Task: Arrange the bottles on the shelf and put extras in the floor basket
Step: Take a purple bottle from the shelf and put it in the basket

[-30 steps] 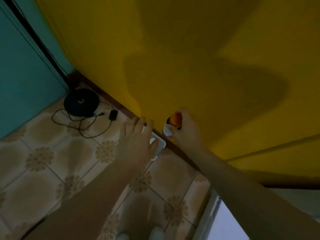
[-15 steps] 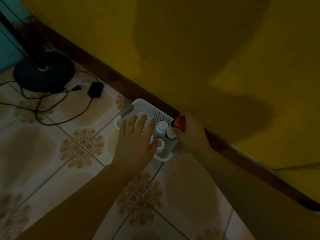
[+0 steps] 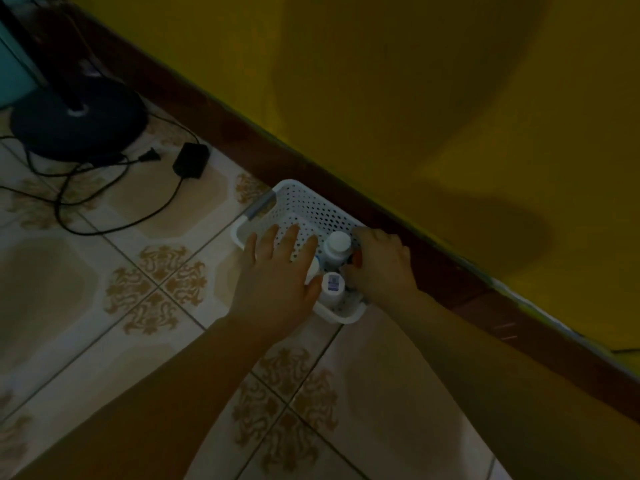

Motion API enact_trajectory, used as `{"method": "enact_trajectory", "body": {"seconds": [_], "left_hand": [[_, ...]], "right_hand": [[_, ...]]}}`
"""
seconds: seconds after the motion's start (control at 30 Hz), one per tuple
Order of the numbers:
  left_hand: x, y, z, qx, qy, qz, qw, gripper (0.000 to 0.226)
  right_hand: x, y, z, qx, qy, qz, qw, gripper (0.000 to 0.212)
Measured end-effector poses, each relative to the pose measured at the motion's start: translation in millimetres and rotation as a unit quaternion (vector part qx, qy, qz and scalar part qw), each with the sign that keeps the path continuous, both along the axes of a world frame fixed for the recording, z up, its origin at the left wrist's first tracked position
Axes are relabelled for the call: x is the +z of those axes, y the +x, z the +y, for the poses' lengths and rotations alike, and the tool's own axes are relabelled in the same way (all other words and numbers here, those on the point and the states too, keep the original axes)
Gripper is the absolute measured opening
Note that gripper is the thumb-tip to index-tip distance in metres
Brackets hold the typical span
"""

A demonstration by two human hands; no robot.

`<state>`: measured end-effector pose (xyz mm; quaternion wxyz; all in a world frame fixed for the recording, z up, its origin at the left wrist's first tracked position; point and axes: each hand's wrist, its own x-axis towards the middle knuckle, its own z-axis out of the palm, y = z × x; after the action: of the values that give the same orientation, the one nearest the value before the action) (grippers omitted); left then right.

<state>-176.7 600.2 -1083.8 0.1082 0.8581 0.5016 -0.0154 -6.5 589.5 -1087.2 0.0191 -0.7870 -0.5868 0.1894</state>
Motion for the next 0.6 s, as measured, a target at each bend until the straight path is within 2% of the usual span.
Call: {"method": "enact_trajectory", "body": {"seconds": [0.13, 0.27, 0.4, 0.53, 0.6], "left_hand": [[69, -6, -13, 0.005, -0.024, 0.046, 0.999, 0.073], [174, -17, -33, 0.002, -0.025, 0.074, 0.997, 0.064], [305, -35, -50, 0.012, -0.032, 0.094, 0.995, 0.067], [458, -52, -64, 0.016, 0.011, 0.047, 0.999, 0.062], [531, -58, -73, 0.026, 0.003, 0.047, 0.999, 0.061]], "right_hand": [[74, -5, -6, 0.011, 0.02, -0.011, 1.0, 0.059], [189, -19, -21, 0.027, 0.017, -0.01, 0.999, 0.058], [329, -38, -37, 0.05, 0.013, -0.044, 0.998, 0.054], [482, -58, -53, 0.069, 0.021, -0.078, 0.994, 0.052], [560, -69, -63, 0.067, 0.036, -0.089, 0.993, 0.052]]}}
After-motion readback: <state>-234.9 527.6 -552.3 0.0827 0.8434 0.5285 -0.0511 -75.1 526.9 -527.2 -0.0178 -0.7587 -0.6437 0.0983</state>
